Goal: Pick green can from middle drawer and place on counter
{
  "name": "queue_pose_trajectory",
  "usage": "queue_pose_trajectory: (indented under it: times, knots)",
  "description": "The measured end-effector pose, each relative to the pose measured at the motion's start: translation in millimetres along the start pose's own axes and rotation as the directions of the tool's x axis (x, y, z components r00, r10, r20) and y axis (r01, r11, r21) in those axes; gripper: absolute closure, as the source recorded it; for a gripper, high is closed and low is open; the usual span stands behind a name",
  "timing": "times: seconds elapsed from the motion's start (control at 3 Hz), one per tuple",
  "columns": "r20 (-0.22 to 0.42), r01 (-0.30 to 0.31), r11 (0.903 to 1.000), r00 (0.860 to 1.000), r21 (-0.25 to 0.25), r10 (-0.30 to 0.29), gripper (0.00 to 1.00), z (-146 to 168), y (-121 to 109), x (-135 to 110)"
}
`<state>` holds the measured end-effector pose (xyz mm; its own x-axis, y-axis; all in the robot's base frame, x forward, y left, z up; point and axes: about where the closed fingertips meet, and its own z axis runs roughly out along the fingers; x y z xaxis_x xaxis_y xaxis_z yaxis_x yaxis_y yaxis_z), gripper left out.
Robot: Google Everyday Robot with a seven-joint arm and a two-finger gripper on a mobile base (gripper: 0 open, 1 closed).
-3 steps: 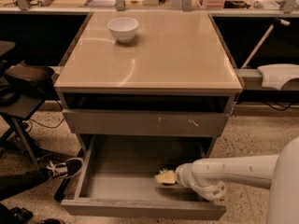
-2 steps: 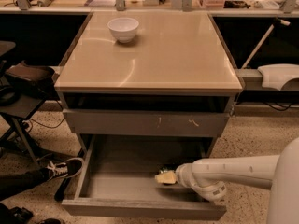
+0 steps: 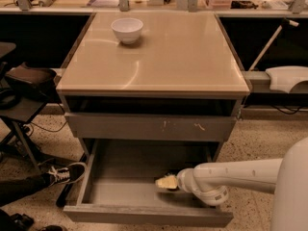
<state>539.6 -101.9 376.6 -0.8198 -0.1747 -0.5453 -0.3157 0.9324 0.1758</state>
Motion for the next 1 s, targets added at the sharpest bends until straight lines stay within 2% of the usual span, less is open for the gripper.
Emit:
queue_pose_trajectory:
  times: [0.33,1.0]
  knots:
    - [0.0,0.0,1.0,1.0,0.0,0.0,0.19,0.0,0.0,0.0]
    - [0.0,0.0,1.0,1.0,0.0,0.0,0.65,0.0,0.0,0.0]
